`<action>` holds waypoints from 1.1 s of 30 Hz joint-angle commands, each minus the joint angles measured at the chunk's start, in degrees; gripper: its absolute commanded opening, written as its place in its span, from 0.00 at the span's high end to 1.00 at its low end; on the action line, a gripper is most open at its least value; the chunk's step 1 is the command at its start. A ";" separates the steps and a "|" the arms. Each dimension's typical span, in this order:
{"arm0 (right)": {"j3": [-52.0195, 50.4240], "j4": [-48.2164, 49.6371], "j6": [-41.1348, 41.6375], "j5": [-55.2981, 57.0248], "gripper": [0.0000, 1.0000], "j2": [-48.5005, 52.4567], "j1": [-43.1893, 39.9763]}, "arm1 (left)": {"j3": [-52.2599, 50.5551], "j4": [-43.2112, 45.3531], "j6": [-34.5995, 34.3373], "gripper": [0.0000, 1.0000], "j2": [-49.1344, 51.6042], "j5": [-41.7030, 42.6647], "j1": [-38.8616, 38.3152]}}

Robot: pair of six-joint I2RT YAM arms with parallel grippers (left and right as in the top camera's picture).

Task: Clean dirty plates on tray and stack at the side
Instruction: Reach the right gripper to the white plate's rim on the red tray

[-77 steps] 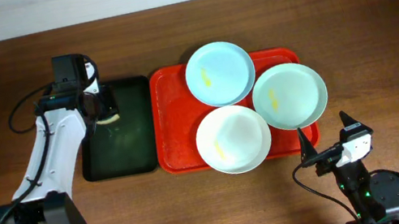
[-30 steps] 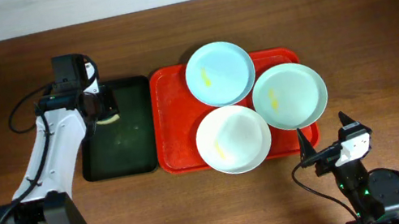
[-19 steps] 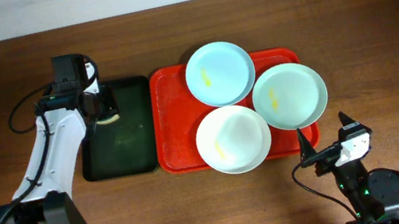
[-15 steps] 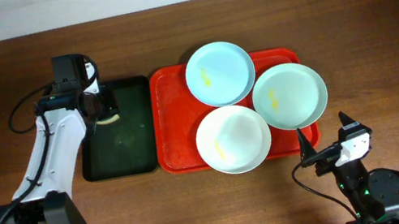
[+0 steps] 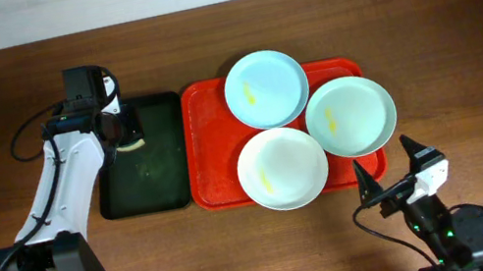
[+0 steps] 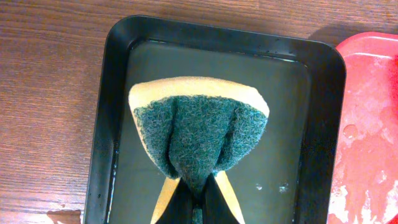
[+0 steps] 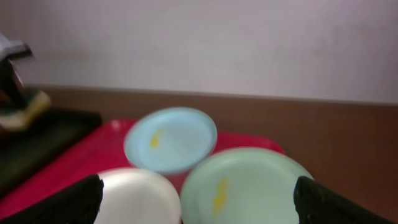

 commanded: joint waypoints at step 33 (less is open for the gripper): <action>64.46 -67.84 5.07 -7.45 0.93 66.90 0.44 | -0.20 0.35 0.92 1.00 0.22 0.68 0.00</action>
